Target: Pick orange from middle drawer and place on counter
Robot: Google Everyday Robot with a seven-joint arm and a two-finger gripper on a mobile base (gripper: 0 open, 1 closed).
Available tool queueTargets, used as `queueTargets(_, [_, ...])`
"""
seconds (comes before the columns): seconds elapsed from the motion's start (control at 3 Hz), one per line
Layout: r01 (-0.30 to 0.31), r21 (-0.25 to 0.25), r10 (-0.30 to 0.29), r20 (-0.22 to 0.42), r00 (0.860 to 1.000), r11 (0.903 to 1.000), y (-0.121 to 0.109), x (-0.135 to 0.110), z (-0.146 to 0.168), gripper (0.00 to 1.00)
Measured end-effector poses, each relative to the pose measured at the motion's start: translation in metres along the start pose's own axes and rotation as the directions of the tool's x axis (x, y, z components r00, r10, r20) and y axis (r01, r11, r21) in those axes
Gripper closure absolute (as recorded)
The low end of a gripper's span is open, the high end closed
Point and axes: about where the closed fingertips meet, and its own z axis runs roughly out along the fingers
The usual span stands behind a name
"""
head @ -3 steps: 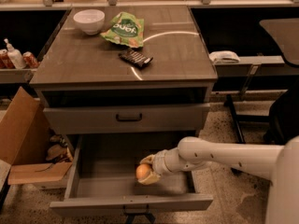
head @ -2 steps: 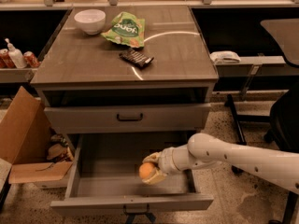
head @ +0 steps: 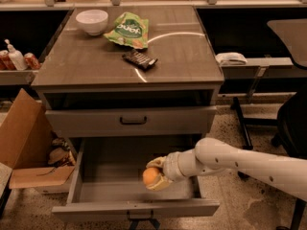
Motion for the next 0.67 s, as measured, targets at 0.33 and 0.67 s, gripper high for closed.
queueTargets(0.33, [0.088,0.033,-0.089,0.01,0.996,0.9955,0.015,-0.033,-0.03,1.0])
queueTargets(0.67, [0.187,0.091,-0.188,0.002,0.982,0.978,0.024,-0.071,-0.063,1.0])
